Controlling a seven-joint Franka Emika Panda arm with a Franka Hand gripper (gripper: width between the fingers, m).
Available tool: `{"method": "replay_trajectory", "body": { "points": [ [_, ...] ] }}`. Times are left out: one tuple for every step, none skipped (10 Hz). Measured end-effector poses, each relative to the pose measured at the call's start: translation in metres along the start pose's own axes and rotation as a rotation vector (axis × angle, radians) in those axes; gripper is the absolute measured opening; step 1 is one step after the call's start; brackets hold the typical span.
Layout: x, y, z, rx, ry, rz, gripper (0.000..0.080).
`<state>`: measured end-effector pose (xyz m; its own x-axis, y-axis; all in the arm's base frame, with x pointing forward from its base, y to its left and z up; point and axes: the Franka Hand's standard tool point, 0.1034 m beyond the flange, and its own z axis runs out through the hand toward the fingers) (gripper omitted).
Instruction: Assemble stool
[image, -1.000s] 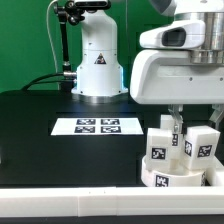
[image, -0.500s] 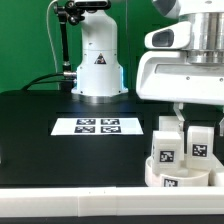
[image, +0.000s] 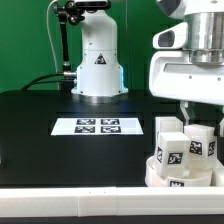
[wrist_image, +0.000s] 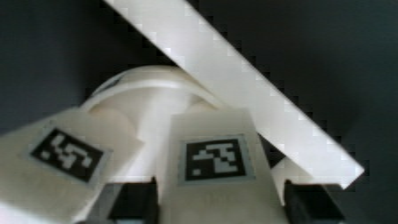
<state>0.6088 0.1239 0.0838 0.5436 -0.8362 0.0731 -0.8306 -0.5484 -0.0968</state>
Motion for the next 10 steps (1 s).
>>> {"method": "replay_trajectory", "body": {
  "points": [
    [0.0008,0.0003,0.0001,0.007,-0.014,0.080,0.0338],
    [0.0022,0.0008,0.0002,0.014,-0.026,0.128,0.0338],
    [0.0027,0.0010,0.0005,0.019,-0.042,0.234,0.0338],
    [0.0032,0.0013,0.0009,0.023,-0.054,0.324,0.0338],
    [0.0043,0.0018,0.0013,0.029,-0.065,0.387,0.0338],
    [0.0045,0.0017,0.0012,0.033,-0.079,0.474,0.0339],
    [0.0041,0.0014,0.0013,0.034,-0.090,0.568,0.0339],
    [0.0038,0.0010,0.0015,0.034,-0.096,0.640,0.0339],
    [0.0037,0.0009,0.0015,0.033,-0.099,0.686,0.0340],
    [0.0032,0.0007,0.0015,0.031,-0.105,0.760,0.0340]
  ]
}}
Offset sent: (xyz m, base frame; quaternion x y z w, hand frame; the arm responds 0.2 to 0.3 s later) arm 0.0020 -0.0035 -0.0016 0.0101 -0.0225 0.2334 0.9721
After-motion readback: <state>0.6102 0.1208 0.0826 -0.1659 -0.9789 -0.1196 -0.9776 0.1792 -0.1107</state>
